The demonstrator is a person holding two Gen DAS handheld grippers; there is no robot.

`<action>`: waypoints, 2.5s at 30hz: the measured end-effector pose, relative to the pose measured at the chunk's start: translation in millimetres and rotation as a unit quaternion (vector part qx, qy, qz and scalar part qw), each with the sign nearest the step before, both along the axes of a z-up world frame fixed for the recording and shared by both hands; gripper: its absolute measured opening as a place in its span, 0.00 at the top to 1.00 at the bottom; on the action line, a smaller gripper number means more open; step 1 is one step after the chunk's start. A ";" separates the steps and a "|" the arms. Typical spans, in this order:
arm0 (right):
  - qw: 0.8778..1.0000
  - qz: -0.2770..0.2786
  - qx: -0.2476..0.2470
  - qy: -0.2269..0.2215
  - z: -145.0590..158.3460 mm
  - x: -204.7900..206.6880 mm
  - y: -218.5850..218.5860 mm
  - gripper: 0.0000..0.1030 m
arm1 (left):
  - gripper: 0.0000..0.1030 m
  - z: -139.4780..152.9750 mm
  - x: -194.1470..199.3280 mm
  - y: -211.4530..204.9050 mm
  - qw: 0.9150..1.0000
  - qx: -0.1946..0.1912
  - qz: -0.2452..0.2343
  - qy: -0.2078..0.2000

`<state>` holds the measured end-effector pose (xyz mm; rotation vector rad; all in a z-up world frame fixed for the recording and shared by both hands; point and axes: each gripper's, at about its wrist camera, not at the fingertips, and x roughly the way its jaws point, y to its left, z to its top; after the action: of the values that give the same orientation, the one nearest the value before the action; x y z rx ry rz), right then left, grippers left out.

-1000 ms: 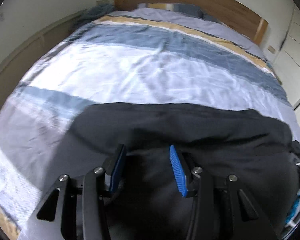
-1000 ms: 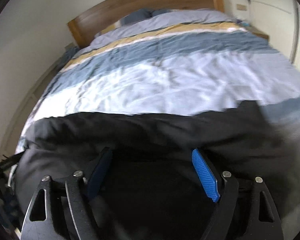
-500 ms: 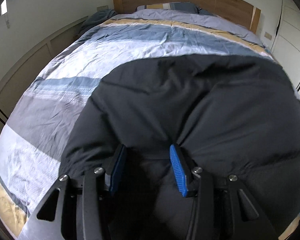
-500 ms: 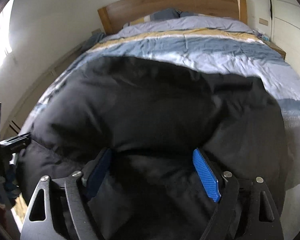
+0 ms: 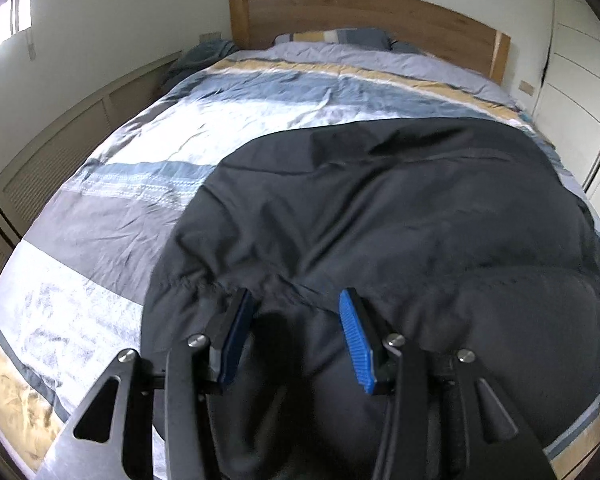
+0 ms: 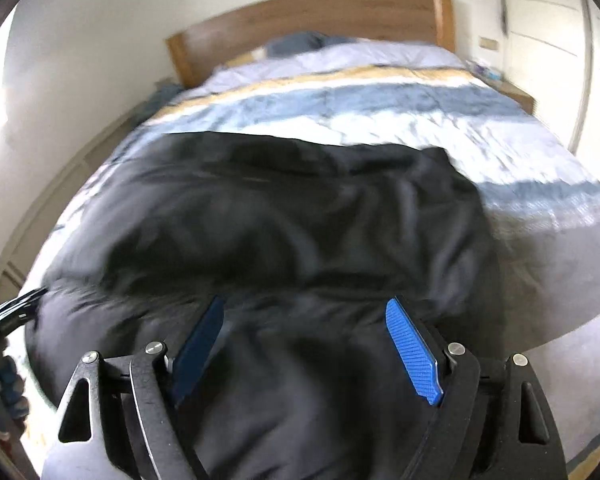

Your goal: Fold large clothes

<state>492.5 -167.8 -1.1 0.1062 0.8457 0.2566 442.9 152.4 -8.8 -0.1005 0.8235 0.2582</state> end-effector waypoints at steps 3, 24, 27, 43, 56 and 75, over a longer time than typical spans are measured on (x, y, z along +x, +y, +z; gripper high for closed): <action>0.999 0.026 0.013 -0.015 4.0 -16.4 22.9 0.18 | 0.57 -2.9 -4.4 -8.6 1.000 -0.001 -0.006 -0.005; 1.000 -0.011 -0.021 -0.008 -25.9 -38.9 -3.5 0.15 | 0.55 -11.8 -19.6 -9.0 1.000 -0.008 -0.010 -0.011; 1.000 -0.009 -0.021 -0.011 -18.2 -48.6 -3.4 0.15 | 0.55 -5.4 -33.1 -11.1 1.000 -0.007 -0.013 -0.016; 1.000 0.004 -0.021 -0.021 13.6 -141.1 6.4 0.14 | 0.55 13.4 -131.4 -32.0 0.999 -0.012 -0.032 -0.022; 0.999 -0.039 -0.015 -0.006 6.0 -172.6 -31.1 0.12 | 0.55 -4.5 -163.2 -20.6 0.999 -0.029 -0.017 0.001; 0.998 -0.065 0.018 0.016 -12.5 -181.4 -73.7 0.01 | 0.55 -24.6 -181.8 16.6 0.999 -0.041 0.018 0.026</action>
<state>311.1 -241.4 -13.6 0.1988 0.8631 0.1487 261.1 169.0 -33.3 -0.1872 0.8845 0.2613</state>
